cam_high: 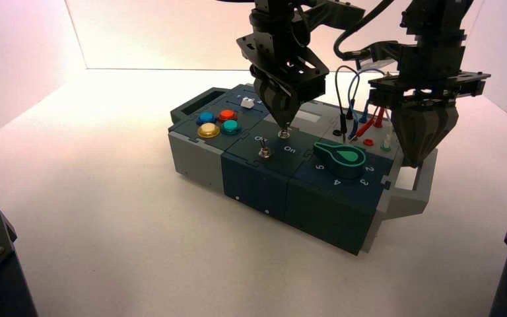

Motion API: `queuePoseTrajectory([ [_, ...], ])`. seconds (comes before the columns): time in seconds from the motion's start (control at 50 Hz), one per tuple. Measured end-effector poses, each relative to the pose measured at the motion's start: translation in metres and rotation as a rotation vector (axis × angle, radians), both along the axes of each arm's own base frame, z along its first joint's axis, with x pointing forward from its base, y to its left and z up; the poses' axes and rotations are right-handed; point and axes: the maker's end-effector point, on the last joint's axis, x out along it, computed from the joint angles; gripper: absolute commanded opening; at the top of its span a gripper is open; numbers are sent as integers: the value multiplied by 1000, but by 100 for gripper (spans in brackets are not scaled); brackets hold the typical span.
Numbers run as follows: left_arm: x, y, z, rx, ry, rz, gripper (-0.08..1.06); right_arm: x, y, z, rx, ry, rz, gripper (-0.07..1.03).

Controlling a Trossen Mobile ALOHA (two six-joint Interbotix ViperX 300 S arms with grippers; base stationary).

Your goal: Flip the top switch on with the left gripper.

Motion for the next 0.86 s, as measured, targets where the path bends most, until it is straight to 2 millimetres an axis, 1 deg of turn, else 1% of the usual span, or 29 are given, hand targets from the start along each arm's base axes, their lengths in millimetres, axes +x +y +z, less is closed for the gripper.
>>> queuePoseTrajectory([
  [0.04,2,9,5,12,7,16,-3,0,0,0,0,0,0,-2],
  [0.06,3,10,6,10,4,19,-3,0,0,0,0,0,0,-2],
  [0.16,-1,30,28,21,3,39,-3,0,0,0,-1,1,0,-2],
  [0.26,-8,40,49,10,-8,40,-3,0,0,0,-1,1,-2,-2],
  [0.36,-17,48,57,17,1,38,-3,1,0,-1,-1,1,1,-2],
  [0.44,-24,51,57,22,9,34,-3,1,0,0,-2,3,0,-2],
  [0.56,-31,48,57,21,14,36,-3,1,0,-1,-3,7,3,-2],
  [0.72,-32,47,53,23,19,48,-3,1,0,-2,-4,12,0,-2],
  [0.86,-36,49,49,28,26,51,-3,1,0,-2,-4,10,3,-2],
])
